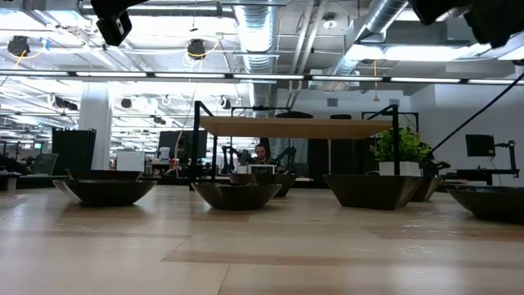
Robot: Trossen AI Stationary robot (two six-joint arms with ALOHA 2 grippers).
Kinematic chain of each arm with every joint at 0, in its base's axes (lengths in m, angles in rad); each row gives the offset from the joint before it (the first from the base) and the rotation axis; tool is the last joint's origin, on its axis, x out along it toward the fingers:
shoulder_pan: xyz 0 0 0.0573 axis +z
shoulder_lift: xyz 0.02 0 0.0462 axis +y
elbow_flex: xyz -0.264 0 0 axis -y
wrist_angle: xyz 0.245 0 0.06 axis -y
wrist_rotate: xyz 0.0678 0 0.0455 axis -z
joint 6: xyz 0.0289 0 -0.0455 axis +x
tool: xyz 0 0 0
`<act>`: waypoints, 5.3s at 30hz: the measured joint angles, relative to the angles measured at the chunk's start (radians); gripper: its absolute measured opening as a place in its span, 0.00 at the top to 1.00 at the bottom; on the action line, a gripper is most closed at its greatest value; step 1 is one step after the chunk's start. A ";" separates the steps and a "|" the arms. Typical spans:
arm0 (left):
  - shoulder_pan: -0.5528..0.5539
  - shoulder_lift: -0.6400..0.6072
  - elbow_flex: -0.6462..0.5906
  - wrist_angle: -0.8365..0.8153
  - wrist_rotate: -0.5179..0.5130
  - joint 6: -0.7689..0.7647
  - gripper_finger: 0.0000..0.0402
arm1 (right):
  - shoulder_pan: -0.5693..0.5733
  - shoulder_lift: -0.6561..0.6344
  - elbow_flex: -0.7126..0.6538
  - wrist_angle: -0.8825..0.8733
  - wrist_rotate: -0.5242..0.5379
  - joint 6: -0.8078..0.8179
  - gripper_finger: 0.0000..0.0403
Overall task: Pick & Place Mini shaped plates
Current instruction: Stack the leaf-shaped plate on top of the other leaf-shaped plate on the shelf
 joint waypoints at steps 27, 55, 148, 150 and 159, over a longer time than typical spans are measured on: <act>0.000 0.000 0.000 0.000 0.000 0.000 0.64 | -0.204 -0.454 -0.444 -0.023 0.144 0.223 0.88; 0.000 0.000 0.000 0.015 0.000 -0.008 0.64 | 0.105 -0.114 -0.445 0.198 0.060 0.907 0.87; 0.000 0.000 0.000 0.015 0.000 -0.008 0.64 | 0.105 -0.234 -0.756 0.437 0.220 1.068 0.88; 0.000 0.000 0.000 0.015 0.000 -0.008 0.64 | 0.105 -0.234 -0.756 0.431 0.220 1.068 0.90; 0.000 0.000 0.000 0.015 0.000 -0.008 0.64 | 0.105 -0.236 -0.753 0.425 0.219 1.060 0.99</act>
